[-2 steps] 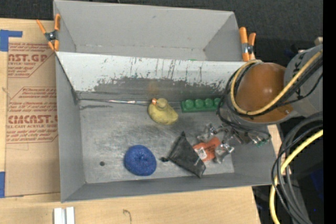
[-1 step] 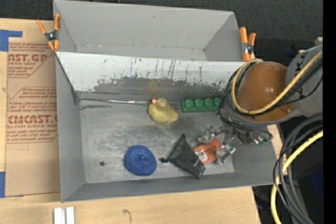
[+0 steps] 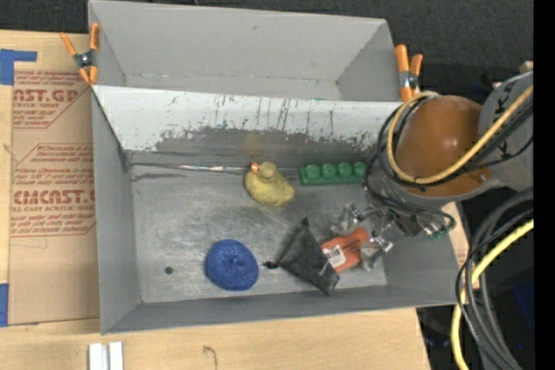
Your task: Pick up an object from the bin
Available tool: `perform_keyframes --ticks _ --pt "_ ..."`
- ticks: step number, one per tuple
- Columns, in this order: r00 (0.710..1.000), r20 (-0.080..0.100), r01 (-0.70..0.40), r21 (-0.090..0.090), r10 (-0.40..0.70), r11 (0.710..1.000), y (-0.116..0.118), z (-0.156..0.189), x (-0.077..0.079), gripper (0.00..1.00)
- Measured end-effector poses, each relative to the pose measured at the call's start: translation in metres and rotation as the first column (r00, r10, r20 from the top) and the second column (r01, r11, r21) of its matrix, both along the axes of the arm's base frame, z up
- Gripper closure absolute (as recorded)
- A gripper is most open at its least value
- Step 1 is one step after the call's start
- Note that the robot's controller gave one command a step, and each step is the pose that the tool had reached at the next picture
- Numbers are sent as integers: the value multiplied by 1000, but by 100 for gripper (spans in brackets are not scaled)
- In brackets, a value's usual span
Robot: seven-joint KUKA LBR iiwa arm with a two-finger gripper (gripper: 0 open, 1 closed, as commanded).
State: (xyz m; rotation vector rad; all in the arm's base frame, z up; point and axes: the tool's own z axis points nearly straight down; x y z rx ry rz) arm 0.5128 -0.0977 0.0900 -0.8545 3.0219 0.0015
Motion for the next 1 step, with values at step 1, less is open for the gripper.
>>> perform_keyframes --ticks 1 --pt "1000 1 1 0 -1 1000 0 10 2 100"
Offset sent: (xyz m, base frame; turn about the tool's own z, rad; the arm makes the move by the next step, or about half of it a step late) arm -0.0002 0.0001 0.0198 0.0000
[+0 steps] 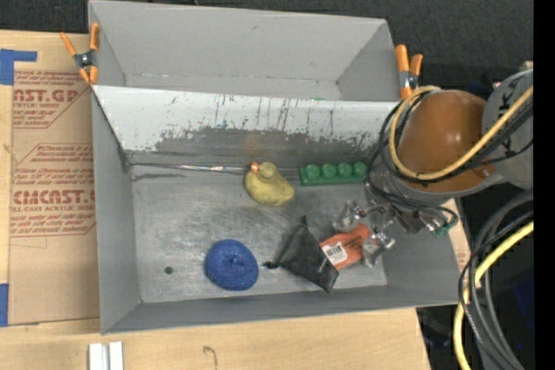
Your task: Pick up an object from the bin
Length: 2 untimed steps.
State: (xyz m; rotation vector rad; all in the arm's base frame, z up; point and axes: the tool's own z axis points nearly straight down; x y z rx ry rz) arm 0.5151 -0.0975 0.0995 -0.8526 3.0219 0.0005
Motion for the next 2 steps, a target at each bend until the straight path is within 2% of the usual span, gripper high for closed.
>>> perform_keyframes --ticks 2 --pt "1000 1 -1 0 1 1000 1 11 -1 100"
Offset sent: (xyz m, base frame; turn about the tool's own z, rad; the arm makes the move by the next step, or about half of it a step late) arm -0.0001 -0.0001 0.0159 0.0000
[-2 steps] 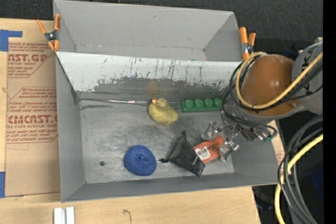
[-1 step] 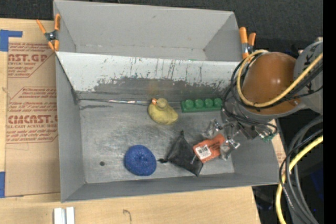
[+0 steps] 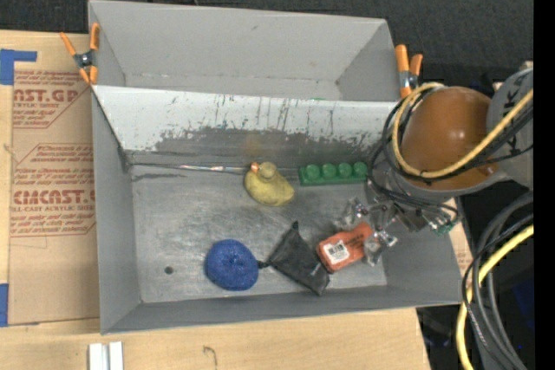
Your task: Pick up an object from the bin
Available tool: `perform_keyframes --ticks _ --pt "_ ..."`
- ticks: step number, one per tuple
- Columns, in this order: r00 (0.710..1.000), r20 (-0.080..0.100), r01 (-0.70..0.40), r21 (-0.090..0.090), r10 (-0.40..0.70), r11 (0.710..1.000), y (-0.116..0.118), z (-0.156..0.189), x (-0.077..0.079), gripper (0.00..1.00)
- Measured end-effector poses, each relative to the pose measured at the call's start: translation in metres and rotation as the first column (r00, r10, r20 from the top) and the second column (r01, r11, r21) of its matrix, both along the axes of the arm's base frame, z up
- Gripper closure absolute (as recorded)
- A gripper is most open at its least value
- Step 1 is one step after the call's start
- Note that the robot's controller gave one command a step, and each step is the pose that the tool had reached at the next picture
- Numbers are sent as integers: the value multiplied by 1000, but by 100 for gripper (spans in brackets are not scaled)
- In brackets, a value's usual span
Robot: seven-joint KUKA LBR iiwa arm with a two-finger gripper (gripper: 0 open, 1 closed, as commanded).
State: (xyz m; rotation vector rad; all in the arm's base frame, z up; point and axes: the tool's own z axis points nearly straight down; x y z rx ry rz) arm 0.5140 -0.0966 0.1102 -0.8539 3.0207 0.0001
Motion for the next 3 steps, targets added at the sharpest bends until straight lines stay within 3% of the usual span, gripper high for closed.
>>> perform_keyframes --ticks 3 --pt "1000 -2 0 0 0 1000 1 21 0 100"
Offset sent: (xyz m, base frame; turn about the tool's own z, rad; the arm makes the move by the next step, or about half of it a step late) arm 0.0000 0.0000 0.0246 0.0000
